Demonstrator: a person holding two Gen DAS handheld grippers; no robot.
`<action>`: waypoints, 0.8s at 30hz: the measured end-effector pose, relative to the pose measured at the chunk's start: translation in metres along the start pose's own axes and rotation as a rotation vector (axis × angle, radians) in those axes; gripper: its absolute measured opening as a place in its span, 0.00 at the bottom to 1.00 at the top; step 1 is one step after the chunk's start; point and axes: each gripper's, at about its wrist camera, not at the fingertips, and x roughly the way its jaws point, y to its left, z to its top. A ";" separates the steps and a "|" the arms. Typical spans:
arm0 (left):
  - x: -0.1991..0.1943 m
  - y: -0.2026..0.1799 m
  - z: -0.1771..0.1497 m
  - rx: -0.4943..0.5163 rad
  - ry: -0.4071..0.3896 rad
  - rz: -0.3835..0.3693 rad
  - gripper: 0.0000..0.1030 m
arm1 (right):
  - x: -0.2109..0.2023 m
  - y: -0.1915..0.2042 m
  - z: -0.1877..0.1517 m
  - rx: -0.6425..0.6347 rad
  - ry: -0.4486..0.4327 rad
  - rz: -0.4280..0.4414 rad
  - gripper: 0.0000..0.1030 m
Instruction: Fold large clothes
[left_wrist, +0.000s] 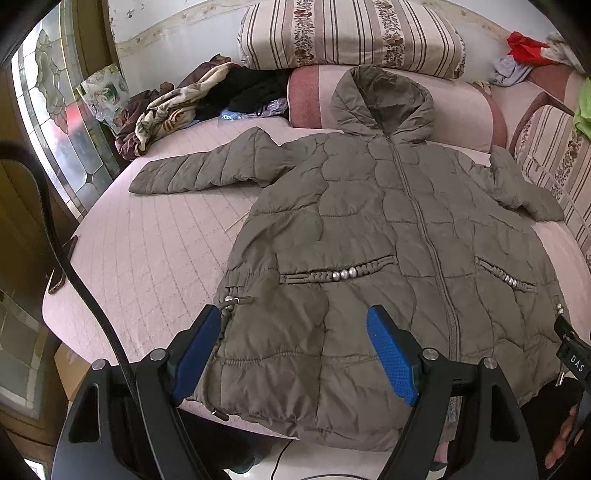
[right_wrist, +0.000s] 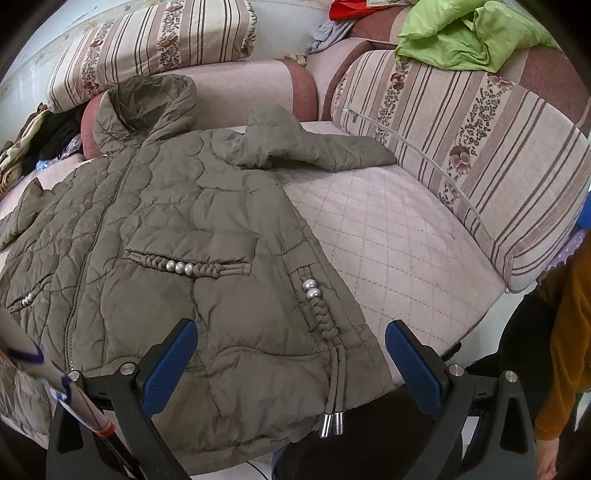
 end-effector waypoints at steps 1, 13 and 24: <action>0.000 -0.001 0.000 0.002 -0.001 0.000 0.78 | 0.000 0.000 0.000 -0.001 0.002 0.000 1.00; 0.007 0.000 0.000 -0.027 0.027 0.020 0.78 | 0.012 -0.023 0.041 -0.114 -0.045 -0.076 1.00; 0.007 -0.008 0.002 0.002 0.031 0.015 0.78 | 0.021 -0.014 0.019 -0.060 0.017 0.011 1.00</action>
